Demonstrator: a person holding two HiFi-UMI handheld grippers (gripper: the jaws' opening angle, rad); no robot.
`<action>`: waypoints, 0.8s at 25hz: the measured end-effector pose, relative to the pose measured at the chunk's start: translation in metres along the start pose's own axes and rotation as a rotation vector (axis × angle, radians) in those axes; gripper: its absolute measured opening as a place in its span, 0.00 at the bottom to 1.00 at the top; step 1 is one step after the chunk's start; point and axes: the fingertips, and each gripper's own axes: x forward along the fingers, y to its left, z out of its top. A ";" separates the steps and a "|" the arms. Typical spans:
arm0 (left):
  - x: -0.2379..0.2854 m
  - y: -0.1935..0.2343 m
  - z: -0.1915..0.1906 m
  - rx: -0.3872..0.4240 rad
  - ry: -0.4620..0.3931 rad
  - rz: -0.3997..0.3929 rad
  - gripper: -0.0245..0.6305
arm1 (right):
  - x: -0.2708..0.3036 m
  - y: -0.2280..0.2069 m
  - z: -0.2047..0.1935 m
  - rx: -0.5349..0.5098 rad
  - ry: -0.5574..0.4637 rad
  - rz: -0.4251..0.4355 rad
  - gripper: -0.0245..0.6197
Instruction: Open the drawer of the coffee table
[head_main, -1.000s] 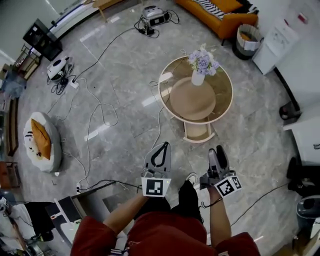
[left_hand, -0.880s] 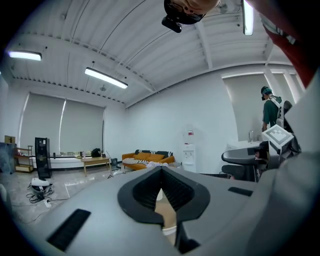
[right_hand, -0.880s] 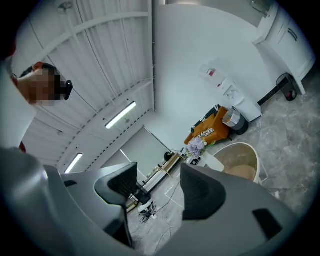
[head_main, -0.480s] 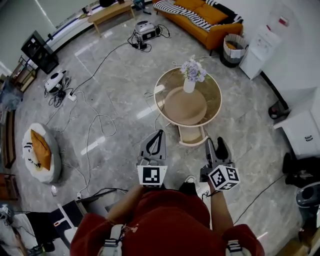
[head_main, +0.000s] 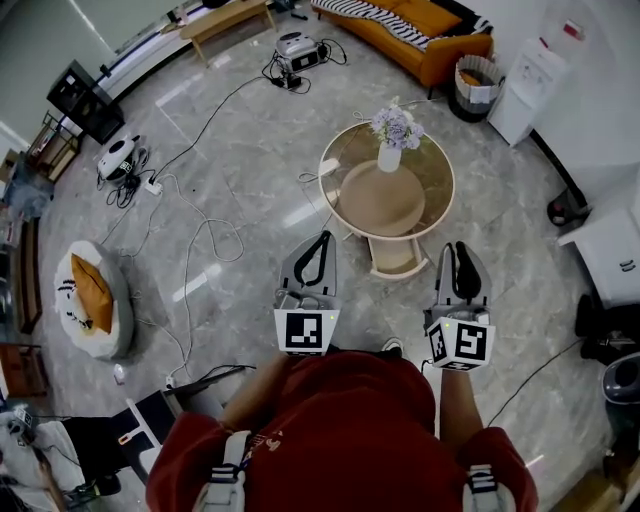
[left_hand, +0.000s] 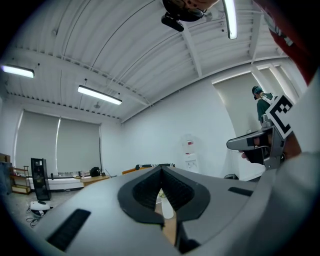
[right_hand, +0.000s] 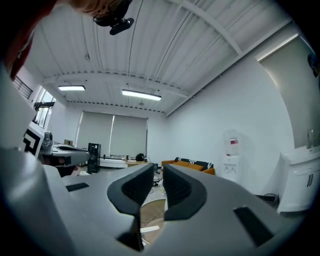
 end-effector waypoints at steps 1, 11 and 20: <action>-0.001 0.001 0.000 0.002 0.000 0.004 0.06 | 0.000 0.000 -0.002 0.010 0.000 0.007 0.12; -0.009 0.002 -0.002 -0.019 0.001 0.048 0.06 | 0.001 -0.003 -0.012 0.015 0.016 0.032 0.08; -0.015 -0.010 -0.001 0.002 -0.009 0.057 0.06 | 0.004 -0.005 -0.018 0.019 0.021 0.051 0.08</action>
